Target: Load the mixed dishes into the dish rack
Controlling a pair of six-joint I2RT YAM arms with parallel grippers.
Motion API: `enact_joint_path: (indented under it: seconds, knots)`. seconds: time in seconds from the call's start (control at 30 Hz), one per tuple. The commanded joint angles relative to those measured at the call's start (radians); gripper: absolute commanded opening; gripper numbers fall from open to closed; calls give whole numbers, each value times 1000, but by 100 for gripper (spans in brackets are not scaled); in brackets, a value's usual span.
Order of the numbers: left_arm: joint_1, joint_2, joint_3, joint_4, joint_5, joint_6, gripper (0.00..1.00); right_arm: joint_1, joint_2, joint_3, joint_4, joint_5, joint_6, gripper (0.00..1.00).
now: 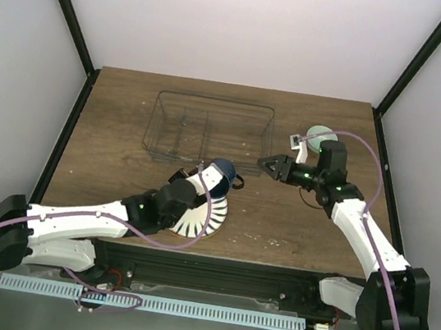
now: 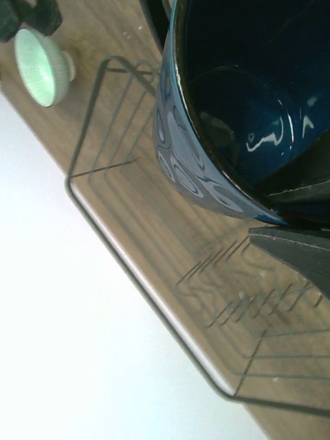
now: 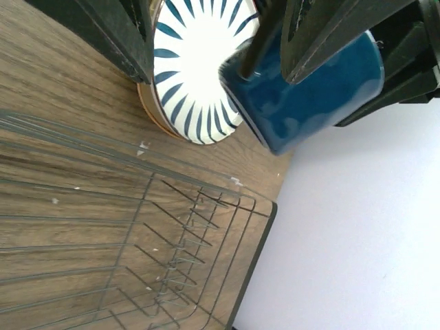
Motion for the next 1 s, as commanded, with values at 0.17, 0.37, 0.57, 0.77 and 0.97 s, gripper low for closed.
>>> enact_joint_path:
  seconds: [0.17, 0.37, 0.57, 0.77, 0.97]
  knots:
    - [-3, 97, -161, 802, -117, 467, 0, -48, 16, -84, 94, -181, 65, 52]
    - [-27, 241, -196, 1153, -131, 673, 0, -47, 31, -115, 219, -264, 150, 52]
    - [-96, 315, -157, 1276, -153, 777, 0, -47, 63, -120, 252, -280, 164, 52]
    - [-147, 362, -128, 1374, -176, 862, 0, -47, 78, -129, 259, -269, 156, 52]
    - [-161, 390, -115, 1425, -178, 886, 0, -49, 81, -138, 279, -287, 163, 45]
